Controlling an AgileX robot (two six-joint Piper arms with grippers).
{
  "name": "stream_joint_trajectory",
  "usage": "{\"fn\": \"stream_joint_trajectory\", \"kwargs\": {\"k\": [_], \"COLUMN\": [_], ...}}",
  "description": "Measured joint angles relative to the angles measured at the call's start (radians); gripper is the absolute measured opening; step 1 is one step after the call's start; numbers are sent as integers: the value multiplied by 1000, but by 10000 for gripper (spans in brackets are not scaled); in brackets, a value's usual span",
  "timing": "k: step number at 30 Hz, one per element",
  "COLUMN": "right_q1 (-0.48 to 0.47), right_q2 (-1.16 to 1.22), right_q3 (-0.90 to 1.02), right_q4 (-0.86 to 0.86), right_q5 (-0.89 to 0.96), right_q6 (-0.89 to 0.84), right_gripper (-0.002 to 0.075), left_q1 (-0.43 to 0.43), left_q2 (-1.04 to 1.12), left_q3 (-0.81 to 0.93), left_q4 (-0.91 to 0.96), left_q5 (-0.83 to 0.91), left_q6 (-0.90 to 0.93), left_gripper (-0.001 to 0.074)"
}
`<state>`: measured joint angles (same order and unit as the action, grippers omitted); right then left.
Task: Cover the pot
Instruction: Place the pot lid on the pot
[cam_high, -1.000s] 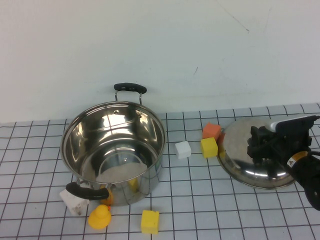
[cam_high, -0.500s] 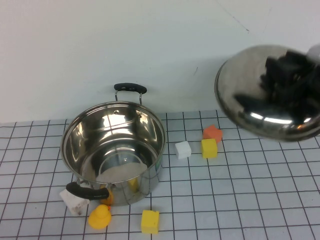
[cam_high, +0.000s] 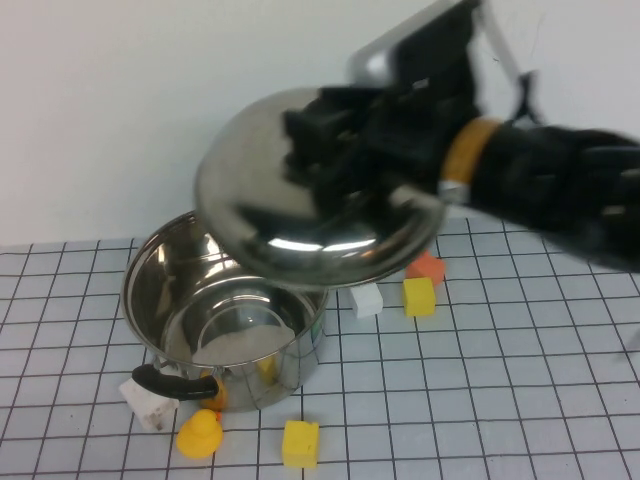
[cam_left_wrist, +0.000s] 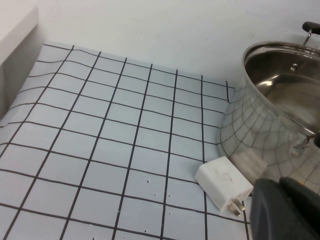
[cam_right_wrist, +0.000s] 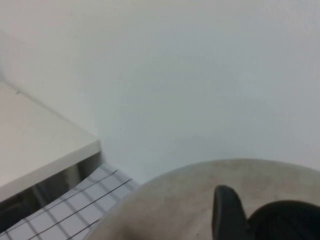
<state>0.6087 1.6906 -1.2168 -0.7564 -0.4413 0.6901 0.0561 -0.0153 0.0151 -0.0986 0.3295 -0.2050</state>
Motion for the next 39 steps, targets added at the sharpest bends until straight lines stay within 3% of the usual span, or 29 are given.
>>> {"fn": "stream_joint_trajectory", "kwargs": {"k": [4, 9, 14, 20, 39], "right_q1": [79, 144, 180, 201, 205], "right_q2": [159, 286, 370, 451, 530], "right_q3": [-103, -198, -278, -361, -368], "right_q4": [162, 448, 595, 629, 633], "right_q5": [58, 147, 172, 172, 103], "right_q6": [-107, -393, -528, -561, -582], "right_gripper": [339, 339, 339, 339, 339], "left_q1": [0, 0, 0, 0, 0], "left_q2": [0, 0, 0, 0, 0], "left_q3": [0, 0, 0, 0, 0], "left_q4": [0, 0, 0, 0, 0], "left_q5": [0, 0, 0, 0, 0], "left_q6": [0, 0, 0, 0, 0], "left_gripper": [-3, -3, -3, -3, -3]}}
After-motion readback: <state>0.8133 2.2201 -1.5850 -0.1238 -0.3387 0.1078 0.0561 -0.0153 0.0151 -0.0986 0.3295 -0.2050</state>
